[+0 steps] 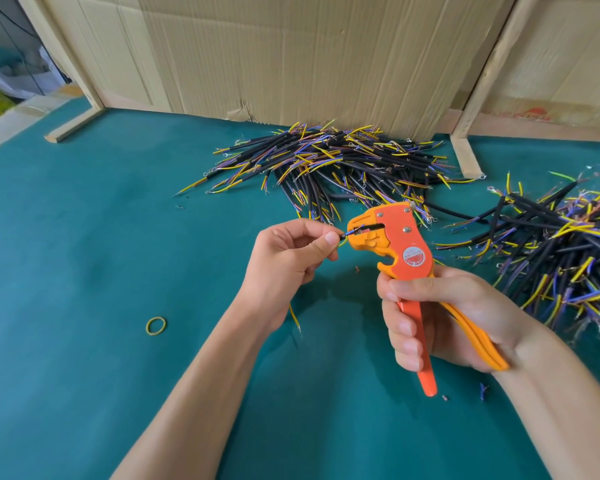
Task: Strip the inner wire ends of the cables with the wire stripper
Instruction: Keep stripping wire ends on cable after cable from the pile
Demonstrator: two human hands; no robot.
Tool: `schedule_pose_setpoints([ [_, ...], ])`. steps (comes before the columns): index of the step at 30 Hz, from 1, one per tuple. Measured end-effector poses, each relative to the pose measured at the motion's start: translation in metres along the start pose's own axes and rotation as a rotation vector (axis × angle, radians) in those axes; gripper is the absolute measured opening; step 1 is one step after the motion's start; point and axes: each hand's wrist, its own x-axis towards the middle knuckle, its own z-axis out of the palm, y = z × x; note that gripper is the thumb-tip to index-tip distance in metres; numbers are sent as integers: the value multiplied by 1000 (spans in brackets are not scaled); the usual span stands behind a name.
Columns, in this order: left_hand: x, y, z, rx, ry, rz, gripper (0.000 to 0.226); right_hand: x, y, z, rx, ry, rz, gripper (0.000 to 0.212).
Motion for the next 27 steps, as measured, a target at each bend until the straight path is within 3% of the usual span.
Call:
schedule_pose_setpoints([
  [10,1,-1,-2,-10,-23,2,24,1,0,5,22,52,8,38],
  [15,2,-3,-2,-44,2,-3,22,7,3,15,41,163,-56,33],
  [22,3,-6,2,-69,20,-18,16,4,3,6,137,52,-108,33],
  [27,4,-4,-3,-108,85,-28,12,5,4,0,264,138,-173,34],
])
